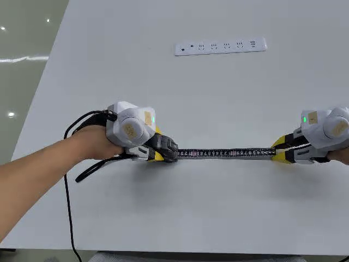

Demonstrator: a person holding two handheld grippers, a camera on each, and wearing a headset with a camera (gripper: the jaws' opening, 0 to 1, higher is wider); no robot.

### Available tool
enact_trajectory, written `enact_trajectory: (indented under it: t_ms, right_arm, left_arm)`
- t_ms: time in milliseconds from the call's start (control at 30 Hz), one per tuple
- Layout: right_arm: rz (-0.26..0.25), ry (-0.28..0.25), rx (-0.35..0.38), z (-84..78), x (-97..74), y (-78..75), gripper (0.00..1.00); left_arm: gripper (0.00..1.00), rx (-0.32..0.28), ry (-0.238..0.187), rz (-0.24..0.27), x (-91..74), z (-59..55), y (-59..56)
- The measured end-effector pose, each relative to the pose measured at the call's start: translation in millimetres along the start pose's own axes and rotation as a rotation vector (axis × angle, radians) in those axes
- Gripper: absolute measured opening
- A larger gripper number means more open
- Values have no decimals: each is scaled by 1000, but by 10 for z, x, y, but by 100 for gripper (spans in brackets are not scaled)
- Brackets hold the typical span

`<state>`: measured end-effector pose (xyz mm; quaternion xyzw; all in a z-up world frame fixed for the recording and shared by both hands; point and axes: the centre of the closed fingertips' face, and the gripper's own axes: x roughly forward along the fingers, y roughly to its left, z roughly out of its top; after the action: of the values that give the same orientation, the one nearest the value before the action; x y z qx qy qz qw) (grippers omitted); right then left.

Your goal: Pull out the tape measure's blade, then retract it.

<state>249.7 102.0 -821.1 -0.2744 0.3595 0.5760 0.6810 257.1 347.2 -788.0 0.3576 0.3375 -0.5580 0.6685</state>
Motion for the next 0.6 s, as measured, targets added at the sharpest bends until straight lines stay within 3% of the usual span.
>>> enact_trajectory:
  t_ms: [367,600]
  right_arm:
    - [-4,26,-27,-19,-15,10,13]
    - [-27,46,-26,-10,-12,21,14]
  left_arm:
    - [33,-24,-31,35,-8,-6,21]
    - [35,-163,-88,85,-62,28,51]
